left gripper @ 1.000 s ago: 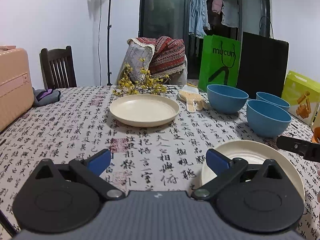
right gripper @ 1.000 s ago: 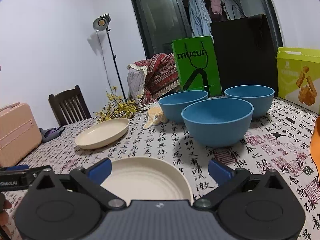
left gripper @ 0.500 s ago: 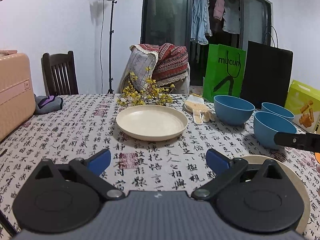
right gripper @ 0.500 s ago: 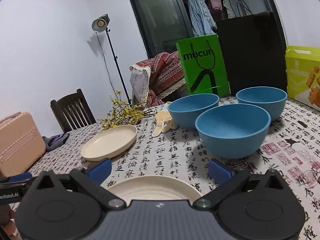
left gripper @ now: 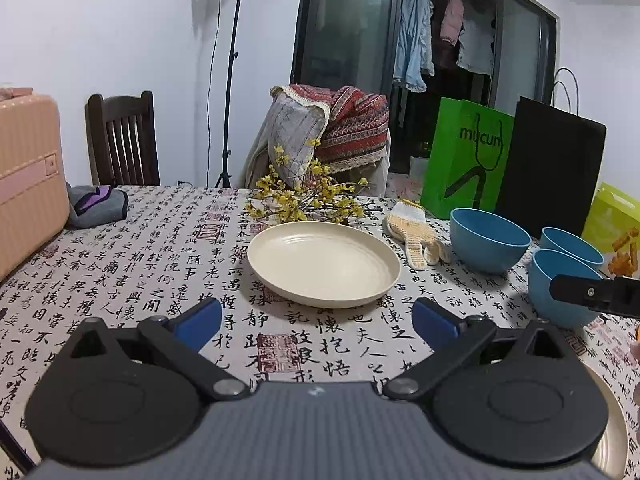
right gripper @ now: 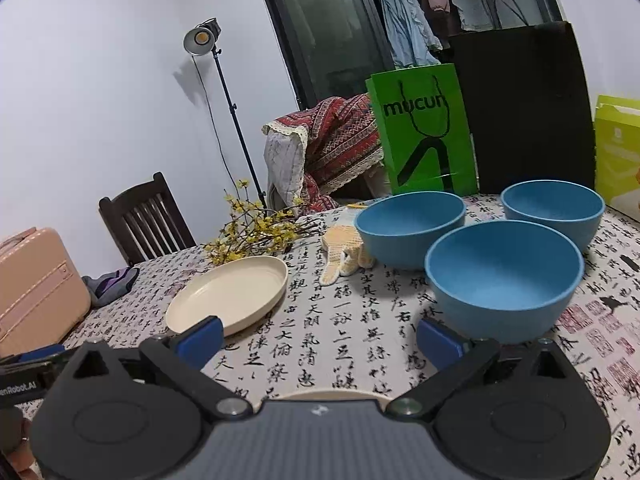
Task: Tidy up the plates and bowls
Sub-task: 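Move both open tools toward the cream plate beside the yellow flowers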
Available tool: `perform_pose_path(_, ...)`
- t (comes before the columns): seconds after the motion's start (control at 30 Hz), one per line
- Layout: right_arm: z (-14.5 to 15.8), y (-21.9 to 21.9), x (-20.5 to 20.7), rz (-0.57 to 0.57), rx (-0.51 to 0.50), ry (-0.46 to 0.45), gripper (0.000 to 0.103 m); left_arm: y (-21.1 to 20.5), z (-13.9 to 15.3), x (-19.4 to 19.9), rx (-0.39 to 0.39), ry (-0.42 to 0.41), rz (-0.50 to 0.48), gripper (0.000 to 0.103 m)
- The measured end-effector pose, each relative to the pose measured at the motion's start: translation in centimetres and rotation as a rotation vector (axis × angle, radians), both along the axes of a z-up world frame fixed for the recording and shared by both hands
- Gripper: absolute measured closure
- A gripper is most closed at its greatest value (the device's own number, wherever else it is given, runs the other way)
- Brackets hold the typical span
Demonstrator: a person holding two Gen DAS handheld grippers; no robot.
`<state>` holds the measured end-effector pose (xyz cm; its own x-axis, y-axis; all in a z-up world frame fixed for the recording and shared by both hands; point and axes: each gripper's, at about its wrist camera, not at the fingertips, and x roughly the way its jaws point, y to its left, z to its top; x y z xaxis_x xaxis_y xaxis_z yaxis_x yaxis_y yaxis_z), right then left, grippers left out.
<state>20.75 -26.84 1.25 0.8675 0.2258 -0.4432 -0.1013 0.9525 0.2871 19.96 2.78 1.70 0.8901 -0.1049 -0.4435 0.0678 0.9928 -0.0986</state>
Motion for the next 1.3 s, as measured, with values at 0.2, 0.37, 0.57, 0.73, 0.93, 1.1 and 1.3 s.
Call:
perform_pose_path(0.2, 0.3, 1.0, 1.7, 0.011, -0.002, 0.011, 0.0, 0.7, 0.3, 1.5, -0.017, 0.012, 0.012, 0.0)
perform_pose_path(0.37, 0.4, 1.8, 2.9, 0.018, -0.006, 0.017, 0.0, 1.3, 0.4, 2.7, -0.025, 0.022, 0.028, 0.0)
perform_pose_path(0.57, 0.5, 2.8, 4.2, 0.034, -0.022, 0.02, 0.0, 1.8, 0.9, 4.2, -0.013, 0.015, 0.048, 0.0)
perform_pose_path(0.73, 0.7, 3.8, 5.3, 0.036, -0.037, 0.015, 0.0, 2.1, 1.4, 5.3, -0.009, 0.01, 0.063, 0.0)
perform_pose_path(0.93, 0.7, 5.0, 6.7, 0.031, -0.054, 0.021, 0.0, 2.4, 1.4, 6.7, -0.017, 0.012, 0.076, 0.0)
perform_pose_path(1.1, 0.9, 5.9, 7.9, 0.029, -0.05, 0.033, 0.0, 2.3, 1.5, 7.8, -0.014, 0.013, 0.089, 0.0)
perform_pose_path(1.3, 1.2, 6.7, 9.2, 0.023, -0.052, 0.038, 0.0, 2.7, 1.7, 9.1, -0.028, 0.015, 0.109, 0.0)
